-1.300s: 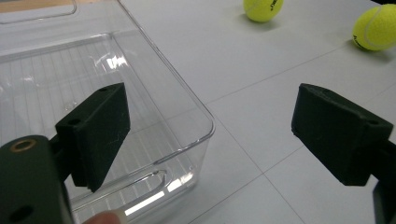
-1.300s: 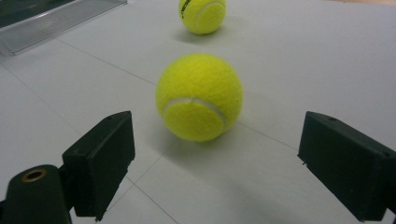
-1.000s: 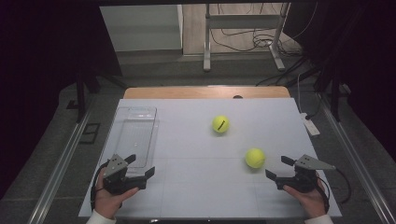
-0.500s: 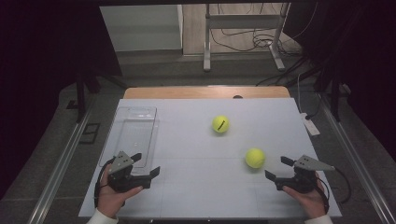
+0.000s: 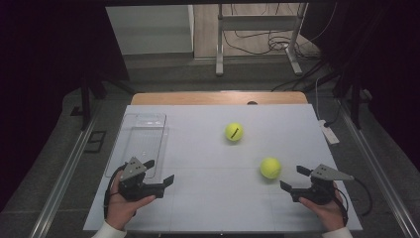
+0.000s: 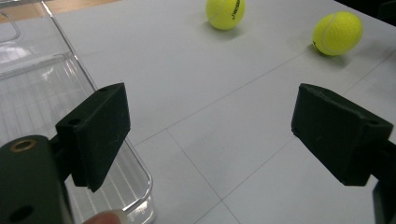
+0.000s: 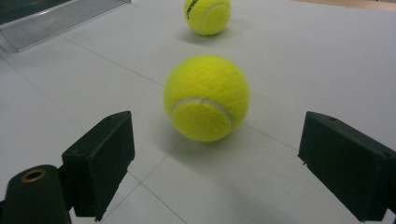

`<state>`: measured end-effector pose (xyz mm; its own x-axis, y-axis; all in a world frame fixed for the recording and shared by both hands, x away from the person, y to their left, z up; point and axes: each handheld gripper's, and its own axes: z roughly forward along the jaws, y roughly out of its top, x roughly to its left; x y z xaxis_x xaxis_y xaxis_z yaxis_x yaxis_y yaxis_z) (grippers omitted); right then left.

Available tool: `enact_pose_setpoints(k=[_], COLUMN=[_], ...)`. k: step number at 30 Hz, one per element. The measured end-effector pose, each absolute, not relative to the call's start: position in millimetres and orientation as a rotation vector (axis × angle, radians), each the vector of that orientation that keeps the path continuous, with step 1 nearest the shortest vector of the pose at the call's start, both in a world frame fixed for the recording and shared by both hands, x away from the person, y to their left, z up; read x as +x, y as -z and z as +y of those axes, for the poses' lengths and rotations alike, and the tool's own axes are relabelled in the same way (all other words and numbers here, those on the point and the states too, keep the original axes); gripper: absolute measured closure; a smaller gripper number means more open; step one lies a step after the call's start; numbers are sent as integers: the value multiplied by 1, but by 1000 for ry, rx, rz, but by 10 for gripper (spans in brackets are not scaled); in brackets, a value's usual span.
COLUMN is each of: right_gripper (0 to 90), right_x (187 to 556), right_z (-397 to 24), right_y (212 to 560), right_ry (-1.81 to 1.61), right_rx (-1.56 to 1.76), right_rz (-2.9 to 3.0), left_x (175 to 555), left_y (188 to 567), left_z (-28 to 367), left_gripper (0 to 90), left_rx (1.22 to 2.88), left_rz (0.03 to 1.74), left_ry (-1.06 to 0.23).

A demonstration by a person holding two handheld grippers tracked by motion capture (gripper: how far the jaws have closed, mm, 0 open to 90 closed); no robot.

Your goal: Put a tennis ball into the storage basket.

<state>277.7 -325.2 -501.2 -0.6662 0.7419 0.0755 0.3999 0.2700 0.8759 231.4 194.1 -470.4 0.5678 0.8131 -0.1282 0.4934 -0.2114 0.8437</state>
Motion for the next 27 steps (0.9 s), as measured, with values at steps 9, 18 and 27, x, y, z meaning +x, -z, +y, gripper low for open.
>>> enact_pose_setpoints(k=[9,18,27], right_gripper=[109,109,109], right_x=[278,278,277], right_z=[-325,-325,-325], right_y=[501,501,501], right_ry=[-1357,-1357,-1350], right_rx=[1040,1038,1035], right_rz=[2197,2199,2198], left_x=[239,244,254], left_y=[469,467,468], left_z=[187,186,179], left_gripper=[128,128,128], left_rx=[1880,1886,1908], left_rz=[1052,1065,1062], left_ry=[-409,-408,-382])
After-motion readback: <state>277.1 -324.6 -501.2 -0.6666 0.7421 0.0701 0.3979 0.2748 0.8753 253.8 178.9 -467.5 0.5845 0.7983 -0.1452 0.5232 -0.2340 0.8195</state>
